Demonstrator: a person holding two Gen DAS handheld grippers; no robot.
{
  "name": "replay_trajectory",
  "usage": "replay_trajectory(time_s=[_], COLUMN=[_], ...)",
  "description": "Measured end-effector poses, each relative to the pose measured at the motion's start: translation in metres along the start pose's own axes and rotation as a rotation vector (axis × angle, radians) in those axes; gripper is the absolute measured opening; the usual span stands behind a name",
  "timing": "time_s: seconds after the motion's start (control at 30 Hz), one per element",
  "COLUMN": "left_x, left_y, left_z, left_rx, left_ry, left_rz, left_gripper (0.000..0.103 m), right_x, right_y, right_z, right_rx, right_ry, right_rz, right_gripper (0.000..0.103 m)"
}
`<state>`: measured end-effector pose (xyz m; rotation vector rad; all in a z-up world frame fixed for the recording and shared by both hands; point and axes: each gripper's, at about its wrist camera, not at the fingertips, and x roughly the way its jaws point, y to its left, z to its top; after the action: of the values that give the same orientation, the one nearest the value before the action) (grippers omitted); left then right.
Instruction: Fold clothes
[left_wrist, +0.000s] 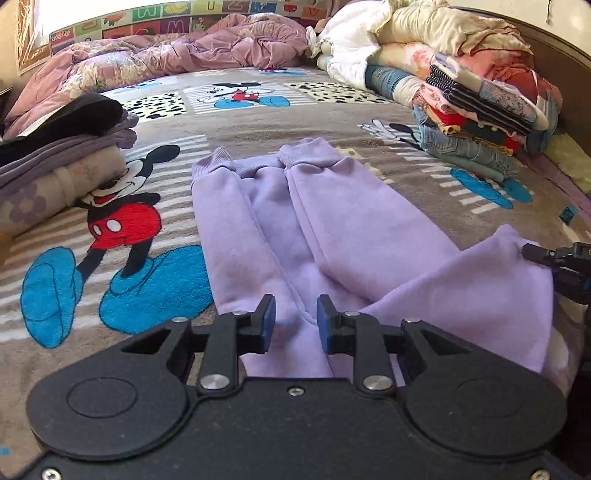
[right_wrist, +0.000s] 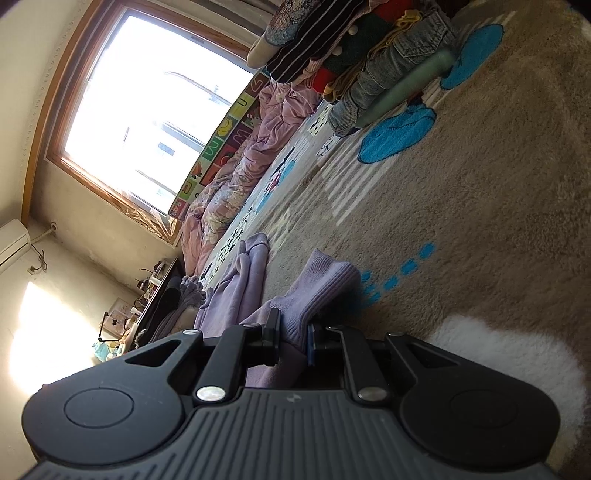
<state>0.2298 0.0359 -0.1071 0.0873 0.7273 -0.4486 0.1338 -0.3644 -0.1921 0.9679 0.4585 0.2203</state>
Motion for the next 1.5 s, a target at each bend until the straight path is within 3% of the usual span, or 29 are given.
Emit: replay_trajectory(time_s=[0.03,0.1,0.3,0.5,0.7,0.93,1.0,1.1,1.17,1.5], left_x=[-0.01,-0.03,-0.088,-0.114,-0.105,-0.101,-0.095,-0.068,-0.059,-0.07], left_y=[0.0,-0.001,-0.02,-0.055,-0.079,-0.083,-0.088,-0.104,-0.111,-0.102], left_z=[-0.005,-0.018,-0.062,-0.103,-0.124,-0.133,-0.135,-0.148,-0.156,-0.147], left_rx=[-0.011,-0.033,-0.054,0.039,0.183,0.184,0.209,0.338,0.401,0.284], left_ry=[-0.016,-0.053,-0.177,-0.205,-0.218,-0.263,-0.255,-0.143,-0.124,-0.112], left_rz=[0.007,0.018,0.073,0.009,0.064,0.087,0.099,0.131,0.155,0.095], left_gripper=[0.034,0.049,0.058,0.058,0.059,0.059,0.059,0.058,0.059,0.059], right_x=[-0.001,-0.002,-0.007,-0.011,-0.015,-0.017,-0.017,-0.018,-0.02,-0.013], right_y=[0.0,0.002,0.003,0.007,0.015,0.017,0.018,0.021,0.022,0.046], right_z=[0.001,0.001,0.002,-0.001,-0.004,-0.006,-0.006,-0.004,-0.001,0.015], right_rx=[0.003,0.006,0.018,0.03,0.034,0.052,0.06,0.067,0.082,0.139], right_ry=[-0.005,-0.016,-0.042,-0.06,-0.071,-0.068,-0.068,-0.076,-0.086,-0.088], right_rz=[0.008,0.026,0.053,0.052,0.041,0.019,0.01,0.0,-0.001,0.012], right_gripper=[0.016,0.016,0.016,0.016,0.016,0.016,0.016,0.016,0.014,0.01])
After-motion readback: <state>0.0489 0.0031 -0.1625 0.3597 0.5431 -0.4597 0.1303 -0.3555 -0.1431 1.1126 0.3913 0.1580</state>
